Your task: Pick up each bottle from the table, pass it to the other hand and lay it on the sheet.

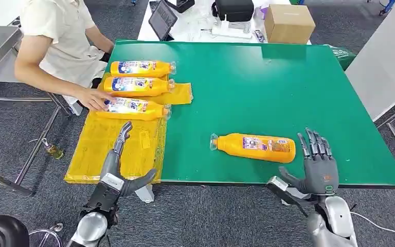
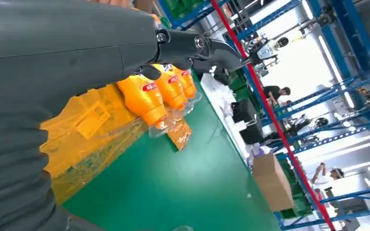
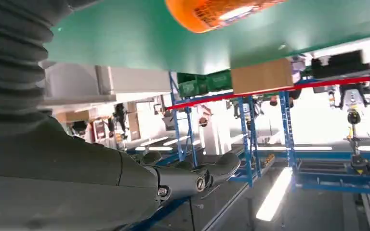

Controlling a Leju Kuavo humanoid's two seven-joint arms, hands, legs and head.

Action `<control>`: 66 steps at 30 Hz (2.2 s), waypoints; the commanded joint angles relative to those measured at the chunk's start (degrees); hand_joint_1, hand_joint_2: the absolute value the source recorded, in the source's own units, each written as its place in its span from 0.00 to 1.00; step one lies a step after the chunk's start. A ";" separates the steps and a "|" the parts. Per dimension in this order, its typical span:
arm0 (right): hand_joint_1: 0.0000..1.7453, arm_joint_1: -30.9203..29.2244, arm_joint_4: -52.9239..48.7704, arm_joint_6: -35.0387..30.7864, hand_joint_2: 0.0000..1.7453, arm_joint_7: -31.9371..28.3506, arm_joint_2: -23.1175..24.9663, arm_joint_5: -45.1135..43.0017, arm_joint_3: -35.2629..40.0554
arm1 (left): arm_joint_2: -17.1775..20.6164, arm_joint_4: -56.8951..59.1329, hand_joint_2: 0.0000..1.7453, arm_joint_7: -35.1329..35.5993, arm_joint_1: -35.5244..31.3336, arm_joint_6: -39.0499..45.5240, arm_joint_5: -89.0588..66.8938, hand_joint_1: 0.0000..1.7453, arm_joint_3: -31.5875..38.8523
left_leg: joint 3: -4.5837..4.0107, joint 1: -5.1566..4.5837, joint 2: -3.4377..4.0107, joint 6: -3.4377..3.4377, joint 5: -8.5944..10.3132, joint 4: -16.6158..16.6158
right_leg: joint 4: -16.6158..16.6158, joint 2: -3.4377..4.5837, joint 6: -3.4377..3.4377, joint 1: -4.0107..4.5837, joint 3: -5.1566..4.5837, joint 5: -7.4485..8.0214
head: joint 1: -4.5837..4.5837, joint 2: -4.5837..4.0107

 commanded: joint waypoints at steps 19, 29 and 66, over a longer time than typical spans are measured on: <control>0.00 -23.10 37.79 8.42 1.00 6.46 -1.71 -3.82 22.72 | -3.17 6.36 1.00 -1.35 -7.20 -2.34 5.31 0.00 -5.31 | 0.53 0.01 0.32 0.14 -0.13 -0.05 | -0.10 0.05 -0.26 0.09 0.52 -0.09 | 0.02 0.00; 0.00 -28.38 43.19 30.67 1.00 24.49 -4.75 -0.75 30.16 | -2.13 4.41 1.00 0.44 -6.50 -3.46 5.95 0.00 -6.27 | 0.43 -0.01 0.21 0.06 0.02 -0.04 | -0.08 -0.05 -0.12 0.03 0.34 0.01 | 0.00 0.00; 1.00 -15.90 16.61 35.71 1.00 7.30 -0.45 -31.90 28.08 | -7.09 9.89 1.00 5.45 -4.78 -10.21 24.39 0.00 -6.14 | 0.98 0.06 0.36 -0.04 -0.10 -0.08 | -0.12 0.33 -0.02 0.12 0.79 0.11 | 0.00 0.00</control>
